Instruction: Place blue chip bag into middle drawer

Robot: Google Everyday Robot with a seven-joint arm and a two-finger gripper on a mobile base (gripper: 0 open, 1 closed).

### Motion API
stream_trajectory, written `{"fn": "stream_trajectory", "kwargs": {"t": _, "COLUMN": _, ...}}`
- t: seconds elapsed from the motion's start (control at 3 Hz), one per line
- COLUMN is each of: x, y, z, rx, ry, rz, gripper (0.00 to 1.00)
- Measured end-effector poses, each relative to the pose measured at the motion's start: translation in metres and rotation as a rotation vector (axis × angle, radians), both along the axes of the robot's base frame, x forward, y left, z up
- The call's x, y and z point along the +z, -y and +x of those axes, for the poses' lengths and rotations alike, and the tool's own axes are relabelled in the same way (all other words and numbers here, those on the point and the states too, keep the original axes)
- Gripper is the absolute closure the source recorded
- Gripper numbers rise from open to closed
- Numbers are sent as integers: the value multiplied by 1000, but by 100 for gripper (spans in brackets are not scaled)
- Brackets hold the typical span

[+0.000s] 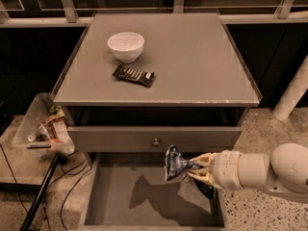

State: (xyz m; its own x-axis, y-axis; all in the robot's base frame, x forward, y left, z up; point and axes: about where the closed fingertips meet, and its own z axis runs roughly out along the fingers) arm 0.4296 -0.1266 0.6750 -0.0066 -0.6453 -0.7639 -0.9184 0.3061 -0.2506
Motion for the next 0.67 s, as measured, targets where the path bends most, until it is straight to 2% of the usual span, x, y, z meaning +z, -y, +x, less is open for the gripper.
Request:
{"fn": "stream_trajectory", "kwargs": {"t": 0.33, "x": 0, "y": 0, "z": 0, "rx": 0, "ry": 0, "rz": 0, "gripper": 100}}
{"fn": "stream_trajectory", "kwargs": {"t": 0.67, "x": -19, "y": -9, "z": 5, "rx": 12, "ry": -33, "rz": -8, "gripper": 100}}
